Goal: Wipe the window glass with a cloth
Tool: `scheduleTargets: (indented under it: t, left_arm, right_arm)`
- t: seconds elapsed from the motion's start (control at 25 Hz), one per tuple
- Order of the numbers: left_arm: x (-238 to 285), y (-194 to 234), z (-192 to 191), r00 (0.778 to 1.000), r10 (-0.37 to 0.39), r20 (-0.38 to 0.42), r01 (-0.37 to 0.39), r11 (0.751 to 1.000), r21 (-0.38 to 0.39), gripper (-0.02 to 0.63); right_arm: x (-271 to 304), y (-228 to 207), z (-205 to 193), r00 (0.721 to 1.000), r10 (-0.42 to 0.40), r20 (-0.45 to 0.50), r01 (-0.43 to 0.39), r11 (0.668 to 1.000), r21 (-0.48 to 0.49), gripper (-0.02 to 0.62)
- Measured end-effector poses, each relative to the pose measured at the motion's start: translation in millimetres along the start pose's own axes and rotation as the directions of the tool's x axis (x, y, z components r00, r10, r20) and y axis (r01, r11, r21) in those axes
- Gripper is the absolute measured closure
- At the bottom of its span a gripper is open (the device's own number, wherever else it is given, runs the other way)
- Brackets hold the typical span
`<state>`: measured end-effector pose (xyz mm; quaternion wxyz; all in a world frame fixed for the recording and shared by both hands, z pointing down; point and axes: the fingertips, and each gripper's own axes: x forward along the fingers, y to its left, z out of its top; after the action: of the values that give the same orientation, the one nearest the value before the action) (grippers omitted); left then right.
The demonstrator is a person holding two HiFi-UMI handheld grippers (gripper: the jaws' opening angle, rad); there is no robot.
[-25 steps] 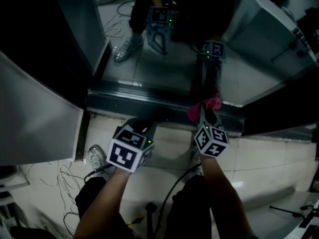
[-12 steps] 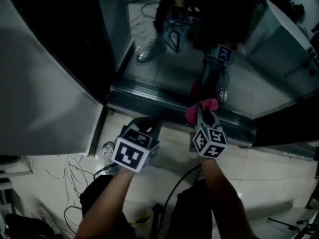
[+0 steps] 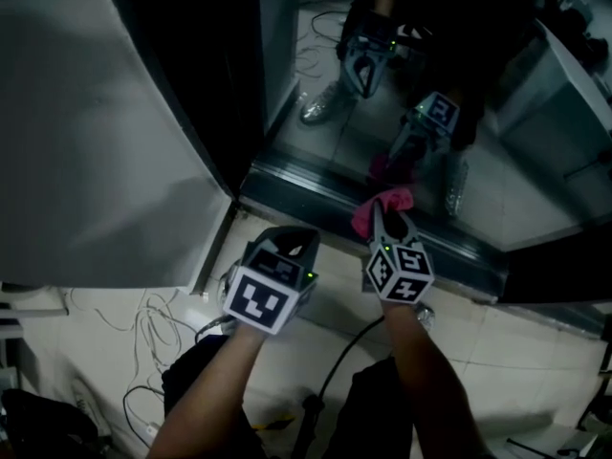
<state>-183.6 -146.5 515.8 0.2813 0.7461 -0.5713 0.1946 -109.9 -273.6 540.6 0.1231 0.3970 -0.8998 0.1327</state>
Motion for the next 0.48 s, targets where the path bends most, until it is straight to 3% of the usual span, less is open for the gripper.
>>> scheduleTargets:
  t: [0.48]
  left_arm:
    - [-44.0, 56.8, -20.9, 0.997, 0.071, 0.011, -0.07, 0.995, -0.07, 0.604]
  right_arm:
    - [49.9, 99.4, -1.6, 0.989, 0.146, -0.021, -0.147, 0.986, -0.075, 0.546]
